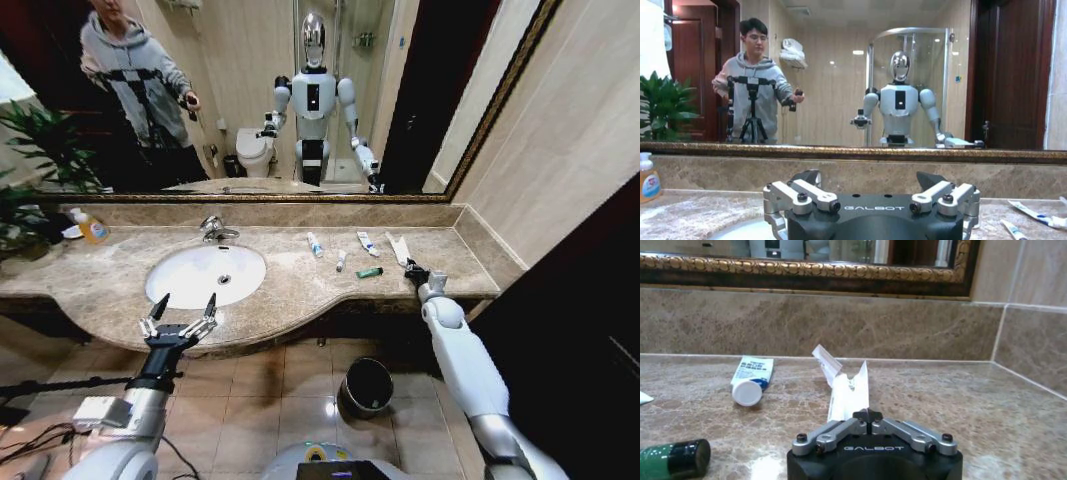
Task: Pick up the trash from the sink and place it in the trash bin.
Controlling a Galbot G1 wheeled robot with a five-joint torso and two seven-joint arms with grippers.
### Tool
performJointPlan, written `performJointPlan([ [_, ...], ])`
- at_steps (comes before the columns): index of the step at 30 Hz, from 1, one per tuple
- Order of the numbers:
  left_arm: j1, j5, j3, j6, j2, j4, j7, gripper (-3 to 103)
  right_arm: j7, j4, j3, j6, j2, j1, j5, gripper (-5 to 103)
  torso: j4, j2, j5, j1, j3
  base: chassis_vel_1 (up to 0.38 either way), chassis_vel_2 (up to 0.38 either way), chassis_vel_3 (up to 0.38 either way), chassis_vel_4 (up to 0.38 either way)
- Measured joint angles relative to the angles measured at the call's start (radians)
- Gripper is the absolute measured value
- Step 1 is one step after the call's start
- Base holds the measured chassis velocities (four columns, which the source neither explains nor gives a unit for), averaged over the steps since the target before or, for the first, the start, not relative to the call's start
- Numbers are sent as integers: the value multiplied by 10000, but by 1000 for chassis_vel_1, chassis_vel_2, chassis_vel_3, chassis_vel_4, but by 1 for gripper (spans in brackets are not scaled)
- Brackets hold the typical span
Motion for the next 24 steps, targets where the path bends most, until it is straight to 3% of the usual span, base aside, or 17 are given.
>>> performJointPlan([
  [7, 0, 0, 0, 0, 0, 0, 0, 100, -21, 1286, 430, 97, -306, -1002, 527, 0, 0, 0, 1, 0, 0, 0, 0, 0, 0],
  [10, 0, 0, 0, 0, -1, 0, 0, 100, -189, 2837, 943, 692, -574, -2324, 1049, 0, 1, 0, -1, 0, -1, 0, 0, 0, 0],
  [15, -1, 0, 1, 0, 2, 0, 2, 100, -199, 4188, 1392, 1050, -591, -3751, 1230, 0, -5, 2, -3, -1, -1, 0, 0, 0, 0],
  [19, 0, 0, 0, 0, 0, 0, 0, 100, -153, 5848, 2164, 1743, -131, -5916, 1194, 0, 0, 2, -6, -2, -2, 0, 0, 0, 0],
  [24, 0, 0, 0, 0, 0, 0, 0, 100, -54, 6289, 2432, 2679, 610, -7600, 789, 0, -1, 3, 0, -2, -2, 0, 0, 0, 0],
])
